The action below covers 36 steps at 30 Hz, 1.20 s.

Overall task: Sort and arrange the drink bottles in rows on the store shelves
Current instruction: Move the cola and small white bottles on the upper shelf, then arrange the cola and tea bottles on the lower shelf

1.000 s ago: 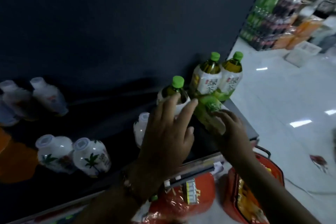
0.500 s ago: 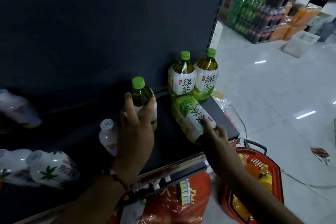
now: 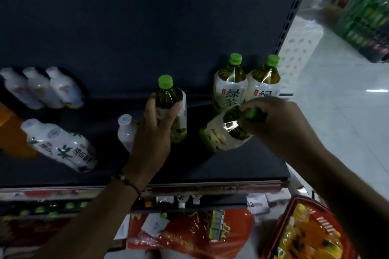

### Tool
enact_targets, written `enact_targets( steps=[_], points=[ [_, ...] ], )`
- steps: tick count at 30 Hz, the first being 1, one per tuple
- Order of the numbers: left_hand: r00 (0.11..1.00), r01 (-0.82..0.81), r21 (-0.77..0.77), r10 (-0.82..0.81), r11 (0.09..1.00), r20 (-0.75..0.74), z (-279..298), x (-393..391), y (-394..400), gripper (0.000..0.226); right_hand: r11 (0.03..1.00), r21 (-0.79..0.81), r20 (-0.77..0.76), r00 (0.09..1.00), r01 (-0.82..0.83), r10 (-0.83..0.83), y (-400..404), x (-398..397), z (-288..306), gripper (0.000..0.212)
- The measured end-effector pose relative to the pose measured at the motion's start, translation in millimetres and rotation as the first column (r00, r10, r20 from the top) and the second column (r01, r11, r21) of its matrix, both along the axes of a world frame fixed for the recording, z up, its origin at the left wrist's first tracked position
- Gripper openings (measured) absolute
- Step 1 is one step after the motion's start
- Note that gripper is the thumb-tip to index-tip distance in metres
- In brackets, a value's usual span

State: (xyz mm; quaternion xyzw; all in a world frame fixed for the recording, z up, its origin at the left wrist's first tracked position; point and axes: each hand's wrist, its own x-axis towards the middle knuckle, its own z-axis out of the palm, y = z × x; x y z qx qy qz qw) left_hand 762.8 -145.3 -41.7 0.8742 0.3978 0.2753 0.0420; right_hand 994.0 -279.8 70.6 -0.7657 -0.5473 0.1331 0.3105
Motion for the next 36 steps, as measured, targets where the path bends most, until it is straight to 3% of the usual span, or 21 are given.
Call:
enact_targets(
  steps=[3,6,12,16,18,20,23,26,29,34,36],
  points=[
    [1.0,-0.006,0.012,0.007,1.0,-0.022,6.5,0.1,-6.0,0.067,0.995,0.087,-0.027,0.998,-0.058,0.061,35.9,-1.5,-0.4,0.025],
    [0.999,-0.025,-0.009,0.025,1.0,-0.042,14.2,-0.1,-9.1,0.077,0.982,0.124,-0.008,0.989,-0.145,0.147,63.7,-7.5,-7.6,0.038],
    [0.992,-0.104,-0.073,0.098,0.992,-0.079,30.7,1.1,-24.1,0.076,0.972,0.193,0.001,0.991,-0.134,0.136,61.2,-13.0,-27.6,0.05],
    [1.0,-0.031,-0.059,0.031,0.998,0.002,39.8,-9.9,-46.8,0.056,0.963,0.257,-0.022,0.996,-0.075,0.083,33.7,-23.9,-44.7,0.066],
    [0.989,0.07,-0.225,-0.039,0.972,0.139,33.2,-29.9,-68.4,0.045,0.967,0.254,-0.163,0.985,-0.02,0.063,10.3,-39.0,-61.2,0.066],
    [0.956,0.122,-0.526,0.043,0.842,0.291,18.2,-55.1,-94.3,0.038,0.971,0.24,-0.246,0.968,0.006,0.055,-18.8,-61.1,-87.8,0.057],
    [0.915,0.137,-0.865,0.273,0.483,0.298,-30.2,-94.9,-123.1,0.028,0.997,0.081,-0.385,0.922,-0.02,0.05,-64.1,-112.5,-133.9,0.035],
    [0.932,0.048,-0.985,0.348,0.166,0.104,-97.8,-130.6,-130.3,0.019,0.982,-0.189,-0.523,0.849,-0.027,-0.077,-90.8,-170.2,-195.1,0.028],
    [0.937,-0.025,-0.994,0.343,-0.105,-0.06,-167.8,-147.5,-125.9,0.015,0.944,-0.323,-0.58,0.775,0.062,-0.25,-89.1,-210.0,-258.8,0.025],
    [0.885,-0.013,-0.967,0.448,-0.253,-0.129,-275.6,-121.5,-109.7,0.018,0.879,-0.424,-0.627,0.629,0.218,-0.458,-59.7,-207.8,-370.3,0.02],
    [0.87,0.015,-0.958,0.476,-0.286,-0.128,-318.6,-102.8,-101.0,0.028,0.873,-0.407,-0.585,0.657,0.269,-0.476,-47.4,-191.3,-423.9,0.027]
  ],
)
